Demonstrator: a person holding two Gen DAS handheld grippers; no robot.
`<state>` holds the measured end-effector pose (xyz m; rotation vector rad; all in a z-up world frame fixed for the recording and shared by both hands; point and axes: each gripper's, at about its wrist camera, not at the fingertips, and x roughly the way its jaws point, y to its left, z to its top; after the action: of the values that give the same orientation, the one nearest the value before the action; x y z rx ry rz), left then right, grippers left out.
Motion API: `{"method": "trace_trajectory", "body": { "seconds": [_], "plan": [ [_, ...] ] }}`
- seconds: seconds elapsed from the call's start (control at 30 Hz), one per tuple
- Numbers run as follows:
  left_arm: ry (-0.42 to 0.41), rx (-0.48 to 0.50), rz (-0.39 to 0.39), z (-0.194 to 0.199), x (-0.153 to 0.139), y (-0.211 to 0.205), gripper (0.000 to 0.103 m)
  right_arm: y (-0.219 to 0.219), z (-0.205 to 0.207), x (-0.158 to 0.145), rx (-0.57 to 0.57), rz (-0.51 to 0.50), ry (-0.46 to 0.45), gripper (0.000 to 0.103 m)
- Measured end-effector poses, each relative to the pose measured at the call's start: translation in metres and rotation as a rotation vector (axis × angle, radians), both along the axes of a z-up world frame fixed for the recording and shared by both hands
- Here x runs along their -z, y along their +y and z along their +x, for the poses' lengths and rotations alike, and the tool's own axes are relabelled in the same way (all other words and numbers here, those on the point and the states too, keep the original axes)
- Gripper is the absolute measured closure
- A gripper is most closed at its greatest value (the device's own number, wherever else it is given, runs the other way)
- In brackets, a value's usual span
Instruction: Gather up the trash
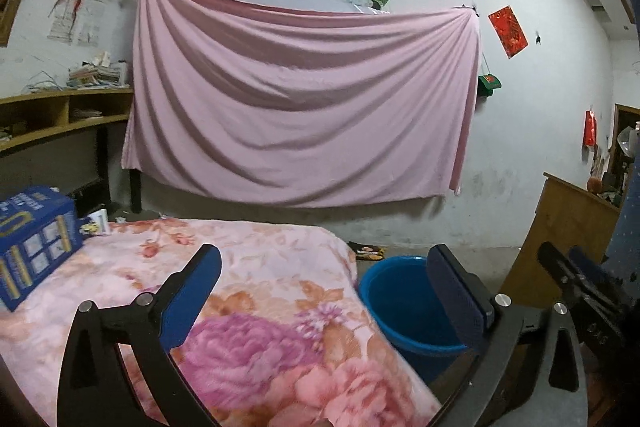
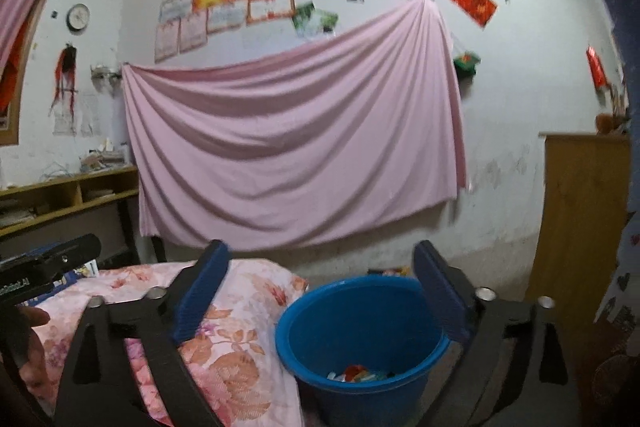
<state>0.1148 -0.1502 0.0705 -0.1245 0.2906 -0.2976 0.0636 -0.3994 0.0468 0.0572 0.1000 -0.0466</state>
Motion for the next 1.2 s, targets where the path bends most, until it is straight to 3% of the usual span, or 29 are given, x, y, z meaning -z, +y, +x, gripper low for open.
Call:
{"method": "trace_trajectory", "body": {
  "seconds": [0.17,0.5,0.8,1.2],
  "plan": [
    [-0.029,-0.023,0.019,-0.032,0.005,0.016,0.002,0.021,-0.032,0.0,-0.001,-0.047,-0.071,0.0],
    [-0.066,-0.058,0.023,-0.084,0.011,0.048,0.002,0.048,-0.078,0.001,0.013,-0.054,-0.11,0.0],
    [-0.074,-0.077,0.036,-0.118,0.021,0.068,0.002,0.064,-0.104,0.006,0.025,-0.046,-0.08,0.0],
    [-0.06,-0.143,0.071,-0.136,0.05,0.087,0.002,0.094,-0.108,0.023,-0.008,-0.053,0.036,0.0]
  ]
}}
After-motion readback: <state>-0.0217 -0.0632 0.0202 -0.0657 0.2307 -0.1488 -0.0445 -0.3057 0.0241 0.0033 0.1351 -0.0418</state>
